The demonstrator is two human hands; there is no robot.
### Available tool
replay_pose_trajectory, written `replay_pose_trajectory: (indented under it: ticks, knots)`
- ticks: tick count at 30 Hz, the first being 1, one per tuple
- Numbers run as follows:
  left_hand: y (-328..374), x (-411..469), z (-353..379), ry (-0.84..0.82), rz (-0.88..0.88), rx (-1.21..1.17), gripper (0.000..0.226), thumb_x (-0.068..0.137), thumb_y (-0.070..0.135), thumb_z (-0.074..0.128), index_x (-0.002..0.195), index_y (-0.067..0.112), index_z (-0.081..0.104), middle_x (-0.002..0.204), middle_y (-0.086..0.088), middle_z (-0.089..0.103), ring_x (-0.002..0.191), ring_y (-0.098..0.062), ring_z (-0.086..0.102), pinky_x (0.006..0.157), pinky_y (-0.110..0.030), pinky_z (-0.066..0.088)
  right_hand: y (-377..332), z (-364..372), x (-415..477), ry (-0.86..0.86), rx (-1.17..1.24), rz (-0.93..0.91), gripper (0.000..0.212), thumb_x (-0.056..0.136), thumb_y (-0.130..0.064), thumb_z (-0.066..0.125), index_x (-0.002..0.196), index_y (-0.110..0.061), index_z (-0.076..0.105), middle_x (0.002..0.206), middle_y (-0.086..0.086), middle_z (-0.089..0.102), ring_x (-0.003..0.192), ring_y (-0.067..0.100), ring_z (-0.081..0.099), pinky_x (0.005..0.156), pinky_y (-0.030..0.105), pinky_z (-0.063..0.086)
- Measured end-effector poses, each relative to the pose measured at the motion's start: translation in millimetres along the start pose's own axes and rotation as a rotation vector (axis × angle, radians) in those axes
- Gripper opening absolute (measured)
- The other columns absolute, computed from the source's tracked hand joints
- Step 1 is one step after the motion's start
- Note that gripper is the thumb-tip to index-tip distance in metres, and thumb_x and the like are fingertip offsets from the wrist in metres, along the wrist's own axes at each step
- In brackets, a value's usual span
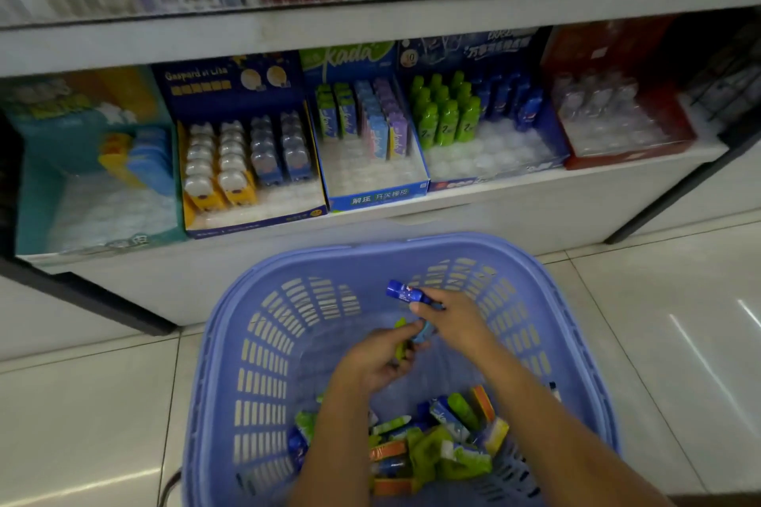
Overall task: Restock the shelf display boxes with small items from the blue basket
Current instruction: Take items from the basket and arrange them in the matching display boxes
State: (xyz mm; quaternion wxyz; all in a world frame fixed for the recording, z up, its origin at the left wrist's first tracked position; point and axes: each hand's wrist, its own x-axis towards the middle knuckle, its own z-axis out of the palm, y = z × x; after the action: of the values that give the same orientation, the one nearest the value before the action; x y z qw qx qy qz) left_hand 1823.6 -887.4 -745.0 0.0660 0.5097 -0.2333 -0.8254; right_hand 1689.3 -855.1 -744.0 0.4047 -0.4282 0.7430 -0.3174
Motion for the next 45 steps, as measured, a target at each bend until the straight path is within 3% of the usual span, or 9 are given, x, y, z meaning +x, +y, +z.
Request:
replay_pose_trajectory:
  ticks: [7,11,13,17,25,30,34,40,45]
  knots:
    - [21.7,-44.7,0.8,0.084,0.132,-0.217,0.012,0.094,0.013,0.051,0.084,0.007,0.054,0.057,-0.008,0.055,0.037,-0.008,0.048,0.034,-0.013,0.036,-44.4,-56.4,-33.8,0.066,-0.049,-0.146,0.023,0.085,-0.009,0.066,0.106,-0.018,0.069,0.089,0.015,0.067,0.078,0.012,0.057,0.076,0.027,0.046]
    - [36.5,-70.5,16.3,-0.015,0.234,-0.399,0.020,0.097,0.019,0.046,0.087,0.005,0.056,0.068,-0.019,0.069,0.062,-0.030,0.068,0.060,-0.044,0.057,-64.2,-86.3,-52.4,-0.042,-0.208,-0.231,0.034,0.077,-0.001,0.070,0.107,-0.018,0.072,0.090,0.010,0.072,0.073,0.004,0.061,0.070,0.010,0.044]
    - [41.3,-82.8,31.4,-0.076,0.266,-0.339,0.017,0.097,0.018,0.049,0.093,0.004,0.056,0.074,-0.020,0.071,0.067,-0.034,0.071,0.061,-0.046,0.058,-74.3,-92.7,-58.4,-0.069,-0.278,-0.227,0.040,0.077,-0.002,0.070,0.112,-0.021,0.070,0.088,0.007,0.073,0.074,0.009,0.064,0.070,0.012,0.045]
    - [46.5,-99.8,62.1,-0.123,0.415,-0.293,0.017,0.096,0.015,0.051,0.098,0.000,0.059,0.081,-0.015,0.074,0.070,-0.026,0.073,0.058,-0.032,0.059,-95.3,-100.1,-71.9,-0.017,-0.060,-0.194,0.041,0.078,0.004,0.069,0.114,-0.015,0.067,0.078,0.009,0.069,0.070,0.014,0.063,0.069,0.019,0.053]
    - [61.2,-114.1,106.1,-0.123,0.744,-0.268,0.026,0.097,0.017,0.049,0.116,0.002,0.059,0.111,-0.017,0.069,0.098,-0.029,0.068,0.077,-0.034,0.060,-128.6,-131.3,-77.8,0.154,0.392,-0.190,0.017,0.080,-0.005,0.070,0.097,-0.003,0.069,0.086,0.013,0.070,0.074,0.018,0.067,0.071,0.023,0.058]
    - [70.4,-103.5,103.0,-0.038,0.626,-0.234,0.013,0.096,0.014,0.051,0.100,0.006,0.060,0.087,-0.009,0.070,0.079,-0.021,0.068,0.064,-0.028,0.059,-134.0,-177.6,-40.9,0.380,0.005,-0.263,0.019,0.080,-0.017,0.073,0.099,-0.018,0.071,0.078,-0.002,0.069,0.064,0.001,0.061,0.063,0.006,0.047]
    - [69.8,-96.5,96.9,-0.016,0.574,-0.234,0.012,0.096,0.013,0.050,0.094,0.007,0.060,0.068,-0.003,0.072,0.055,-0.011,0.066,0.052,-0.021,0.055,-145.9,-225.2,19.7,0.456,-0.427,-0.362,0.031,0.082,-0.019,0.071,0.113,-0.014,0.068,0.088,0.008,0.070,0.080,0.022,0.064,0.079,0.028,0.049]
    - [70.4,-86.9,91.5,0.043,0.548,-0.155,0.013,0.094,0.015,0.053,0.088,0.007,0.060,0.061,-0.002,0.067,0.045,-0.007,0.054,0.042,-0.018,0.045,-151.8,-252.3,99.3,0.296,-0.651,-0.317,0.040,0.086,-0.024,0.067,0.124,-0.017,0.061,0.127,0.012,0.061,0.114,0.028,0.055,0.087,0.017,0.035]
    - [81.8,-84.4,85.1,0.048,0.561,-0.130,0.012,0.093,0.018,0.056,0.087,0.008,0.061,0.060,-0.001,0.065,0.043,-0.007,0.049,0.040,-0.018,0.041,-151.2,-256.3,117.0,0.139,-0.726,-0.287,0.045,0.084,-0.026,0.069,0.128,-0.019,0.059,0.134,0.013,0.054,0.120,0.029,0.050,0.096,0.022,0.036]
